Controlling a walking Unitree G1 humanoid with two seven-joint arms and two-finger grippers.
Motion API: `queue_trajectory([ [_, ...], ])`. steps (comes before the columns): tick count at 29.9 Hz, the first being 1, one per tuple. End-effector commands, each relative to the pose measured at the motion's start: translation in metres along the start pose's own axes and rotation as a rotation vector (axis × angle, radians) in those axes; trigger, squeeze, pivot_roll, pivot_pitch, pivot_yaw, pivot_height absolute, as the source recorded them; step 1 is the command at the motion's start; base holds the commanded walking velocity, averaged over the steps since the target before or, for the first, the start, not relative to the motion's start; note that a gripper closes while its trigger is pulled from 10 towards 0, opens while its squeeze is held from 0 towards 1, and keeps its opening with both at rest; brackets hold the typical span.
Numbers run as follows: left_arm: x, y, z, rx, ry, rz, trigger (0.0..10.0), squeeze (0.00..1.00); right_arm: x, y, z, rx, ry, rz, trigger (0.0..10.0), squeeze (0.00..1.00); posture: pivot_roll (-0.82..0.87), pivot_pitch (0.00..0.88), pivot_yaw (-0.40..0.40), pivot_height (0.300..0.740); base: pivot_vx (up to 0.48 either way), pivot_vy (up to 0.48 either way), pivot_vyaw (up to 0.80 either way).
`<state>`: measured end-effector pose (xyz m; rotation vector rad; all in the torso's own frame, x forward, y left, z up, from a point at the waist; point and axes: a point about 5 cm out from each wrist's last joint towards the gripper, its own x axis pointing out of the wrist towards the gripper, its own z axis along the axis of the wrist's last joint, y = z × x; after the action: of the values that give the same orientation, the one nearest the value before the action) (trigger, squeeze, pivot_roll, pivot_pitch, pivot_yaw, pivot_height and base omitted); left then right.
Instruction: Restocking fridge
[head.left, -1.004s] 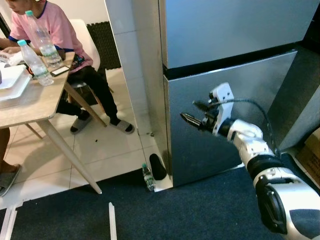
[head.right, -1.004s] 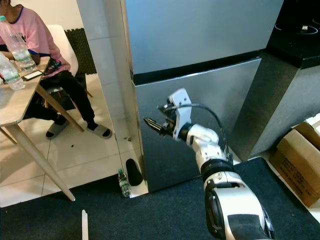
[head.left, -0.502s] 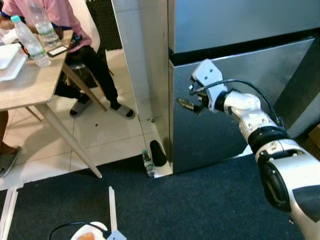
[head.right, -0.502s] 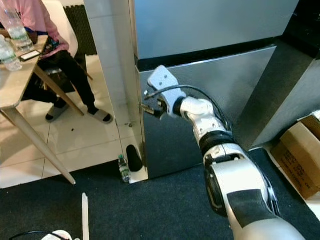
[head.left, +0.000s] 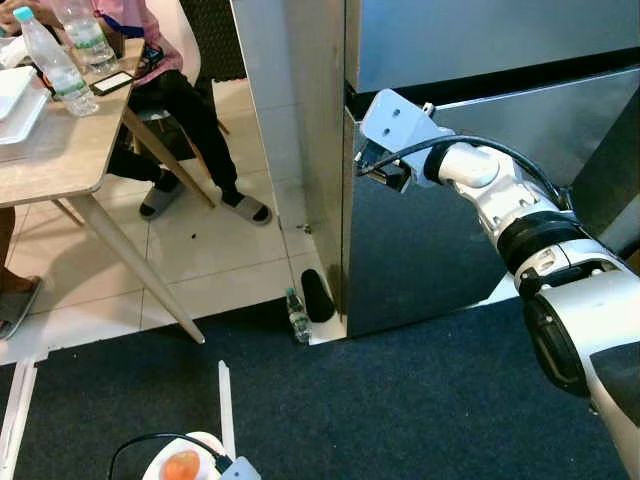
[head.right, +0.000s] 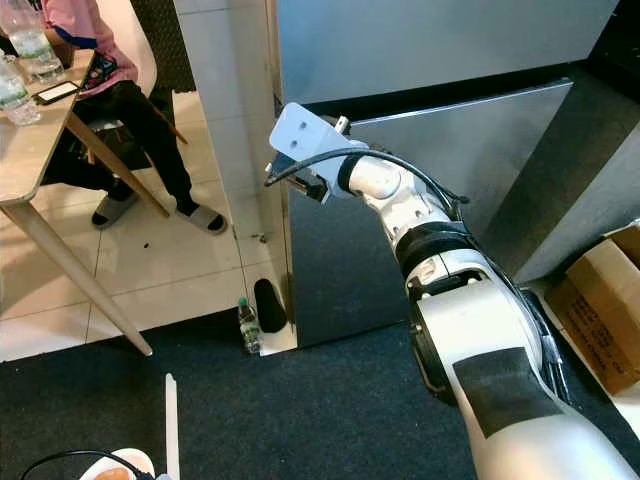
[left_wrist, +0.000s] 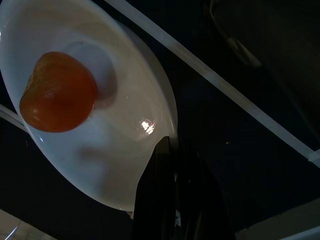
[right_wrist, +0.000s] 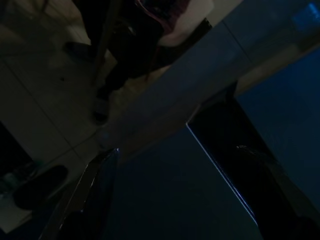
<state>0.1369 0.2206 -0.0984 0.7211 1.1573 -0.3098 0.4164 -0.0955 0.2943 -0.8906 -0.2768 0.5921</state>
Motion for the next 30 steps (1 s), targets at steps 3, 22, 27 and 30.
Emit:
queue_trajectory([
  [3,-0.001,-0.001,-0.010,0.022,0.020,0.004,10.0,0.00,0.001,-0.003,0.001,0.048,0.000,-0.031,10.0,0.00,0.10,0.188,0.013,0.740,0.000,0.000,0.00],
  [22,0.000,-0.009,-0.003,-0.101,0.005,-0.036,10.0,0.00,-0.049,0.139,-0.083,1.000,-0.159,0.461,10.0,0.00,0.05,0.109,0.026,0.740,0.000,0.000,0.00],
  [27,0.000,-0.007,-0.003,-0.104,0.022,-0.037,10.0,0.00,-0.087,0.212,-0.132,1.110,0.276,0.206,10.0,0.00,0.04,0.085,0.024,0.740,0.000,0.000,0.00],
  [30,0.000,-0.007,-0.002,-0.108,0.022,-0.036,10.0,0.00,-0.106,0.238,-0.145,1.167,0.407,0.155,10.0,0.00,0.04,0.082,0.023,0.740,0.000,0.000,0.00],
])
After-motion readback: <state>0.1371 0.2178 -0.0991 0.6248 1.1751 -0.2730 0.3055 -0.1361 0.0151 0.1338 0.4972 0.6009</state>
